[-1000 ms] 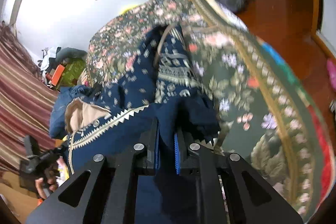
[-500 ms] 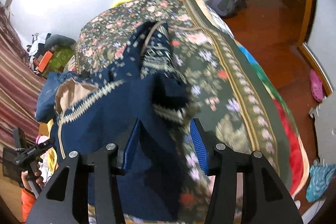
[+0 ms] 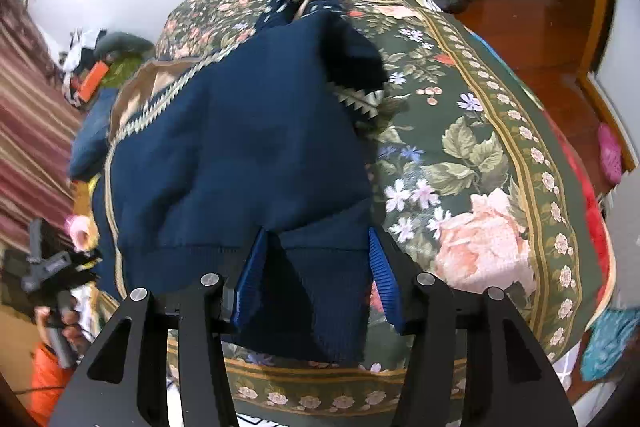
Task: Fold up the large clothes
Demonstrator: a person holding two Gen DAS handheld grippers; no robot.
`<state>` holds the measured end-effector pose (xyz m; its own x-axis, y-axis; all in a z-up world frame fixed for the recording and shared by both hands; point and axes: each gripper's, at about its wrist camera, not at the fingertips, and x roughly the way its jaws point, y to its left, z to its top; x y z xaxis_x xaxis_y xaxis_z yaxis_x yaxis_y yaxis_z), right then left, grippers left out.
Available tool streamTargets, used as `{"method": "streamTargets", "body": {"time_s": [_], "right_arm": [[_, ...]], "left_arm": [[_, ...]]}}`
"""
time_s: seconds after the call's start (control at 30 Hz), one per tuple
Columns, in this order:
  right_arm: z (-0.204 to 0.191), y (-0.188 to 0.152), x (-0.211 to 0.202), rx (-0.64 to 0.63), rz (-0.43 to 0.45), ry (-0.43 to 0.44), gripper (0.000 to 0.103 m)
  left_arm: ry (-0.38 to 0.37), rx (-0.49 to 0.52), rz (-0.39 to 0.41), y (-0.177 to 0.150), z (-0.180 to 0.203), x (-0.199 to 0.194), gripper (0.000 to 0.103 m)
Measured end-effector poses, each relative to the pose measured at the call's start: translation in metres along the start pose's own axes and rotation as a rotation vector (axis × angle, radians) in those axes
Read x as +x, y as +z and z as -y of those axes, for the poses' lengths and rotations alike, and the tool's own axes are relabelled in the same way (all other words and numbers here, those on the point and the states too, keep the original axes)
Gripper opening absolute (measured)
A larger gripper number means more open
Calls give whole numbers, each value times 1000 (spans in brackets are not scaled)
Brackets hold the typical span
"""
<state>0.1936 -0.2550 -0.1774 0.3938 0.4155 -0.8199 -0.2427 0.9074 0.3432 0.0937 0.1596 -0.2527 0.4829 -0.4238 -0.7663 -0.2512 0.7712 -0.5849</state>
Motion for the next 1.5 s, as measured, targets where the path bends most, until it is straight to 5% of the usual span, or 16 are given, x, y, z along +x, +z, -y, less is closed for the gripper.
{"method": "streamTargets", "body": {"time_s": [0.07,0.13,0.17,0.27,0.57,0.7,0.87,1.07,1.23,1.33,1.4,1.5], "right_arm": [[-1,-2,0,14,7,8,48],[0,-2,-1,39,6,48,34],[1,-1,-1,62,-6,112,16],[0,3,-5,100,-6,187,14],[-20,72,-70,41,186,339,13],[-35,112,-79,14,264,313,13],[-29,170,-54,37,304,232,13],[-16,199,19,46,186,127,13],[-8,207,50,46,110,69,16],[-9,215,44,25,95,73,17],[-13,222,34,14,128,78,19],[-18,220,5,1,267,44,51]], "left_arm": [[-14,31,-3,-5,8,-3,61],[-11,65,-3,-6,16,-5,55],[-14,82,-5,-6,24,-2,42],[-49,124,-16,-1,38,-8,10],[-259,192,204,56,84,-86,9],[-350,203,293,96,99,-115,9],[-212,215,358,152,111,-100,9],[44,177,286,203,100,-20,10],[87,174,198,218,95,23,11],[84,195,191,224,100,22,18],[71,210,229,231,109,10,33],[68,235,341,227,121,-16,59]]}}
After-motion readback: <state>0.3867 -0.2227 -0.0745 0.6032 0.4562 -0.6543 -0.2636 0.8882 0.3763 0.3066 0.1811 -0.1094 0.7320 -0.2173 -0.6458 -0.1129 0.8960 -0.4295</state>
